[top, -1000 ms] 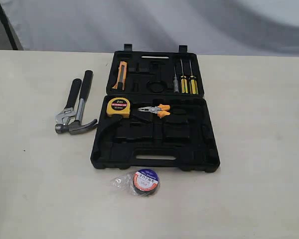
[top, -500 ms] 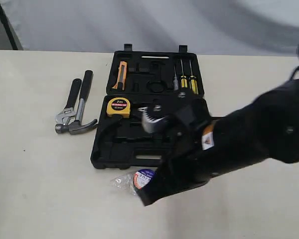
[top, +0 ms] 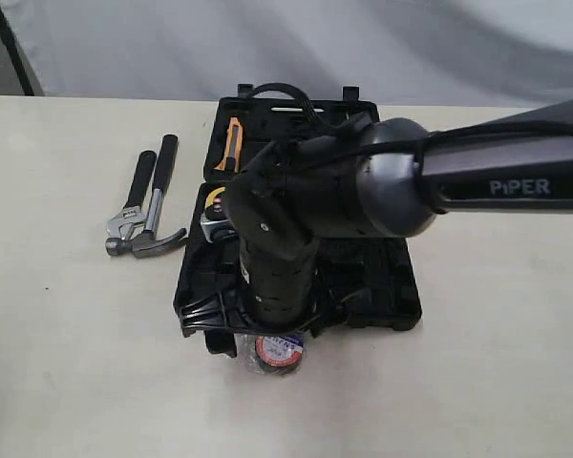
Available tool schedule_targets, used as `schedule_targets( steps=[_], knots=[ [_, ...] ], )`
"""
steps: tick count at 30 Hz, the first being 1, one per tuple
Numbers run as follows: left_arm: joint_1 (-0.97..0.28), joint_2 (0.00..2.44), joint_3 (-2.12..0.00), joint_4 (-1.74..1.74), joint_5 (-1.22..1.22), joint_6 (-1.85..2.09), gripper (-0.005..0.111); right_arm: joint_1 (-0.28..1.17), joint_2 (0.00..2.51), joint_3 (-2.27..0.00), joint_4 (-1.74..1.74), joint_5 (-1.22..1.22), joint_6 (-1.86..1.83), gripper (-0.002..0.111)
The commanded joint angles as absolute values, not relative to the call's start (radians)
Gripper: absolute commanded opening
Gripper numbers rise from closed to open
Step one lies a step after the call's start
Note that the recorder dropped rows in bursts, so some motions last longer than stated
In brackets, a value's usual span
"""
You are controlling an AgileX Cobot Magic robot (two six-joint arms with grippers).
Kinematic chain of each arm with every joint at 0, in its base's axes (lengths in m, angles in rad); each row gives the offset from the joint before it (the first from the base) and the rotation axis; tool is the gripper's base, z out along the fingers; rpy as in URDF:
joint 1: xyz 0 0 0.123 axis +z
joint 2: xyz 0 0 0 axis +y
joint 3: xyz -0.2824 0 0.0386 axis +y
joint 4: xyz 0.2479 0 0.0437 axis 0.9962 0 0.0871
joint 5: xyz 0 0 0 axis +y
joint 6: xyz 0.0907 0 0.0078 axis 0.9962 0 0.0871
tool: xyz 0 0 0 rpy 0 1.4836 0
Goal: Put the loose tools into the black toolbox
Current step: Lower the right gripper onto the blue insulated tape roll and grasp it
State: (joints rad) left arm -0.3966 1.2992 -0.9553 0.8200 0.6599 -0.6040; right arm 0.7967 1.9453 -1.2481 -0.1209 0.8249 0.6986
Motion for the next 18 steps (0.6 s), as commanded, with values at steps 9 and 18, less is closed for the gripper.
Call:
schedule_targets(
  steps=[9, 18],
  knots=[
    [-0.393, 1.291, -0.946, 0.806, 0.643, -0.614, 0.001, 0.789, 2.039, -1.254, -0.156, 0.826, 0.792, 0.077],
    [-0.393, 1.291, -0.946, 0.806, 0.643, -0.614, 0.001, 0.789, 1.954, -1.268, -0.156, 0.844, 0.743, 0.0]
  ],
)
